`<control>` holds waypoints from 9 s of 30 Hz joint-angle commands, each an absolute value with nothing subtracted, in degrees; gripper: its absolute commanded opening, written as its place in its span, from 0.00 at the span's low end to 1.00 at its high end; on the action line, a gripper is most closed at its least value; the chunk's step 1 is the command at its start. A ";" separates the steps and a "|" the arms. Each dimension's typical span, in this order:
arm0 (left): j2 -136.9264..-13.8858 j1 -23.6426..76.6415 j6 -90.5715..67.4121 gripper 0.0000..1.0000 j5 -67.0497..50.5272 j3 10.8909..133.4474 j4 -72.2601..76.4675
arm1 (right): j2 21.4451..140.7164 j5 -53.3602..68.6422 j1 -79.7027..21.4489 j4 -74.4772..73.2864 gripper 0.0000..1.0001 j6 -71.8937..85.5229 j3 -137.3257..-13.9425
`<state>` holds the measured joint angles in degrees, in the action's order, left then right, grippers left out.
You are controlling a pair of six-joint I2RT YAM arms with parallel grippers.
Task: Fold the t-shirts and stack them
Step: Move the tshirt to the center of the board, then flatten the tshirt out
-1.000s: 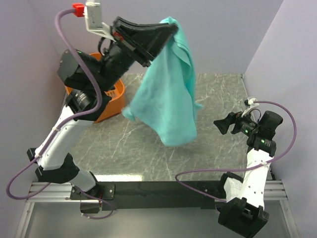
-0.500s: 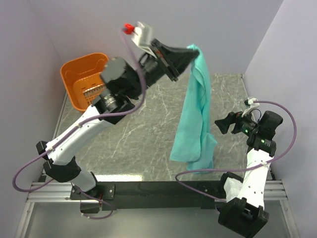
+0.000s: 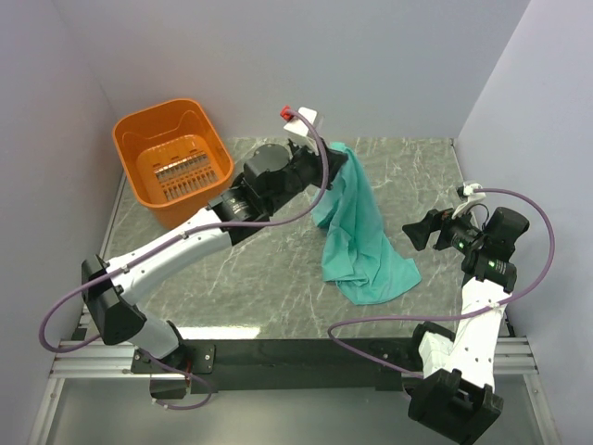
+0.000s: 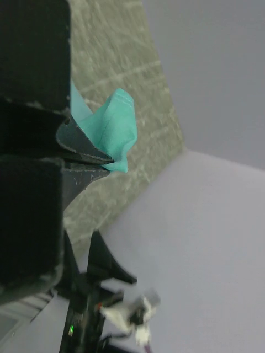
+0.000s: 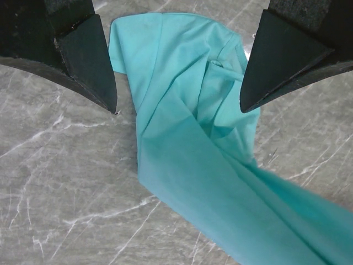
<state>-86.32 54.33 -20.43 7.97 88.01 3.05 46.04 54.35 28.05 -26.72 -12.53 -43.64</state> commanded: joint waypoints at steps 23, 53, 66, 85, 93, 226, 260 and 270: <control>-75.34 41.49 -16.44 0.82 9.22 65.49 -1.66 | 49.39 56.51 22.77 -28.82 0.98 -18.10 -45.61; -40.34 50.53 -8.26 0.84 32.34 42.98 -16.08 | 83.23 17.93 -28.30 -28.31 0.84 -9.85 -55.55; -41.40 51.24 -8.17 0.83 32.08 43.68 -17.31 | 87.01 18.19 -25.93 -25.58 0.65 -4.92 -51.42; -40.52 51.24 -8.35 0.83 29.97 43.68 -16.88 | 83.24 19.95 -25.14 -32.84 0.00 -12.99 -56.94; -39.55 51.33 -6.95 0.82 26.02 42.89 -15.74 | 70.08 25.85 -21.36 -45.26 0.00 -31.28 -68.63; -72.78 57.66 -4.65 0.66 -8.98 50.27 -21.09 | 14.86 22.59 1.32 -74.28 0.26 -72.17 -44.03; -57.66 39.81 -2.99 0.87 11.25 47.11 -10.63 | 108.70 2.53 -0.35 -23.28 0.76 -4.04 -82.96; -55.63 39.73 -2.37 0.86 9.06 46.85 -10.46 | 119.35 6.41 4.13 -29.26 0.73 -5.71 -92.45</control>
<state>-56.77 39.72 -3.60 9.74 47.13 -11.84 117.82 4.58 4.36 -26.57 -5.30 -88.53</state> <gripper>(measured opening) 0.864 0.741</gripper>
